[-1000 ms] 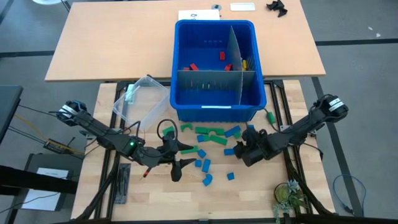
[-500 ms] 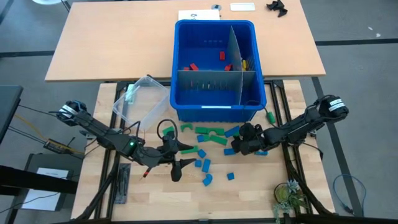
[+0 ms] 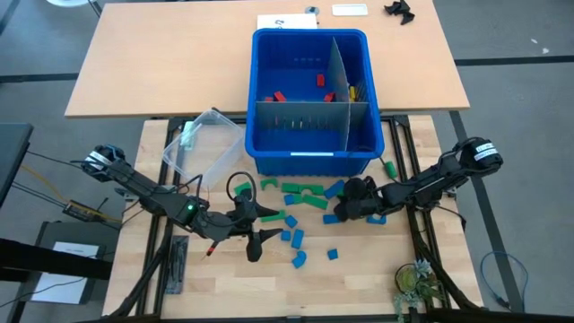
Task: Sort blocks
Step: Put the green block into the blue bin
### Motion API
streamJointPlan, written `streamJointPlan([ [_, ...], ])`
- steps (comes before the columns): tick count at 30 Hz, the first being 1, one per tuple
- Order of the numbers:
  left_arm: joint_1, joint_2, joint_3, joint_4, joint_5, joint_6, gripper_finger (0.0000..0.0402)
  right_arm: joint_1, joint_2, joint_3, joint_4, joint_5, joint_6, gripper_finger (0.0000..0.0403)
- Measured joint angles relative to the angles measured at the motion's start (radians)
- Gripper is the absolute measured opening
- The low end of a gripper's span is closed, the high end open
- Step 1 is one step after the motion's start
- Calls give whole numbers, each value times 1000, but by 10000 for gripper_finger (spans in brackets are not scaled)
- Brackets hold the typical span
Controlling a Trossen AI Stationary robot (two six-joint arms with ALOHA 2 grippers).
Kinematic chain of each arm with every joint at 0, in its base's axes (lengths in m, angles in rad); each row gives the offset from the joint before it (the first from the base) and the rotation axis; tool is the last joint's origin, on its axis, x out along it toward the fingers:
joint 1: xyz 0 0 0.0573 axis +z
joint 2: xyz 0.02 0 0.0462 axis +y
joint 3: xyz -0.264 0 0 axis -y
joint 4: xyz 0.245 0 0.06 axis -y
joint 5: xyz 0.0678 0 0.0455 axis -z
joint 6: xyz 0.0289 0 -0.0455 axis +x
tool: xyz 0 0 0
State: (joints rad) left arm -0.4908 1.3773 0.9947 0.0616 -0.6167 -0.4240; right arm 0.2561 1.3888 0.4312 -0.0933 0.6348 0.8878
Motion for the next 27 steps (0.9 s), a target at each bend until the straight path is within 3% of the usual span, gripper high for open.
streamJointPlan([
  [7, 0, 0, 0, 0, 0, 0, 248, 63, -38, 136, -118, -124, -150, 130],
  [13, 0, 0, 0, 0, 0, 0, 248, 111, -126, 385, -305, -132, -306, 130],
  [15, 0, 0, 0, 0, 0, 0, 248, 101, -149, 467, -308, -87, -381, 130],
  [20, 0, 0, 0, 0, 0, 0, 248, -7, -174, 597, -267, 88, -587, 130],
  [27, 0, 0, 0, 0, 0, 0, 248, -277, -112, 602, -171, 111, -797, 130],
])
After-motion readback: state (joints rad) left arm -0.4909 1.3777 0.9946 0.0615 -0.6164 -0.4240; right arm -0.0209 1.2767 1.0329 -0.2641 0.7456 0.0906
